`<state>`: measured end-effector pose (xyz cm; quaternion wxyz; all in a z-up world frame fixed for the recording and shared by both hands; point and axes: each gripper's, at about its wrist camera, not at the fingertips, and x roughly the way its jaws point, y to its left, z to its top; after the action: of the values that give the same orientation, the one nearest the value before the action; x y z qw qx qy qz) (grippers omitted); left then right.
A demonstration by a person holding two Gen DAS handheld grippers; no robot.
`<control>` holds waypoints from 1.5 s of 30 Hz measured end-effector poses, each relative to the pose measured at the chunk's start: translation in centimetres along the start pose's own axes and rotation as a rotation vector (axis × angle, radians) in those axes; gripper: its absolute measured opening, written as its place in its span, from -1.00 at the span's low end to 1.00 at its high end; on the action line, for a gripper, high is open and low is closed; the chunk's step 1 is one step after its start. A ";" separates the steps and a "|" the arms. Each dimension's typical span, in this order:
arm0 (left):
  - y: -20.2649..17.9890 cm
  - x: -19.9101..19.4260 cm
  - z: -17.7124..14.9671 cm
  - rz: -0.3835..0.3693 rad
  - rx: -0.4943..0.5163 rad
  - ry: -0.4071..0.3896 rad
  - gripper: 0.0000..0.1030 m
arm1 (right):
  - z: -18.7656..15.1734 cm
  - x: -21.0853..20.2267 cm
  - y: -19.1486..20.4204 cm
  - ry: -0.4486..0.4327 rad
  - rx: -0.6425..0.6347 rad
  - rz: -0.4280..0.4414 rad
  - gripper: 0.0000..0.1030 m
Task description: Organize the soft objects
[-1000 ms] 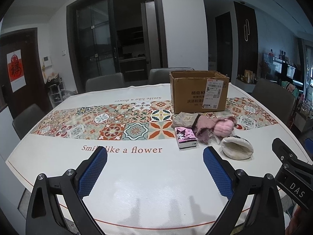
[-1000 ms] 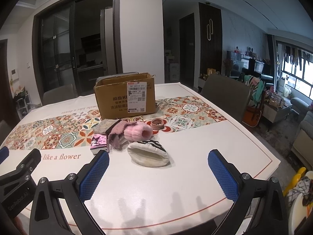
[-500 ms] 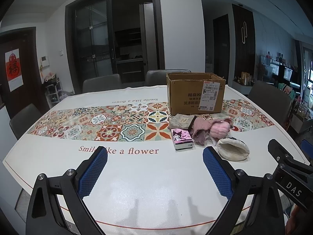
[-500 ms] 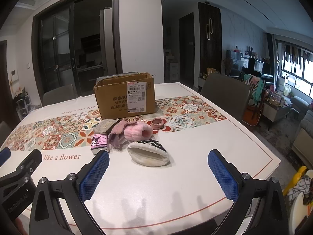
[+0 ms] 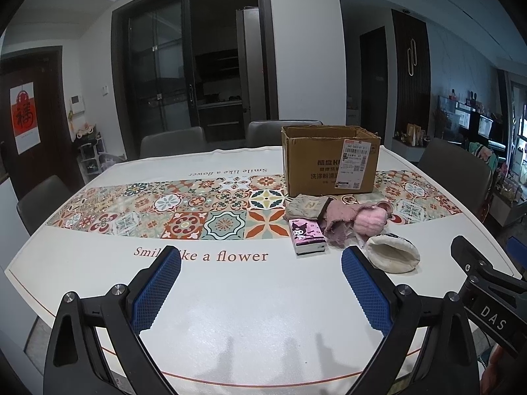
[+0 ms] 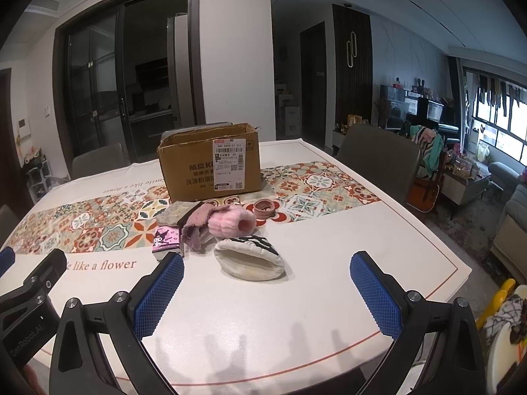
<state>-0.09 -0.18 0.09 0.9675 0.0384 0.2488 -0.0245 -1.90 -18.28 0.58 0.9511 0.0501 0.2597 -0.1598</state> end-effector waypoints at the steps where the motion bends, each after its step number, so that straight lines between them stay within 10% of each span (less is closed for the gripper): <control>1: 0.0 0.0 0.0 0.001 0.000 -0.001 0.94 | 0.0 0.0 0.0 0.000 0.000 0.000 0.99; 23: -0.1 0.5 0.1 -0.016 -0.003 0.009 0.94 | 0.0 0.1 0.1 0.002 -0.001 0.002 0.99; 45: -2.6 13.2 0.7 -0.181 0.098 0.141 0.85 | 1.8 10.3 1.9 0.086 -0.029 0.032 0.99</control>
<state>11.64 -3.22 -5.82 0.9385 0.0646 0.3170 -0.1210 7.98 -19.64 -3.09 0.9420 0.0476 0.3018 -0.1386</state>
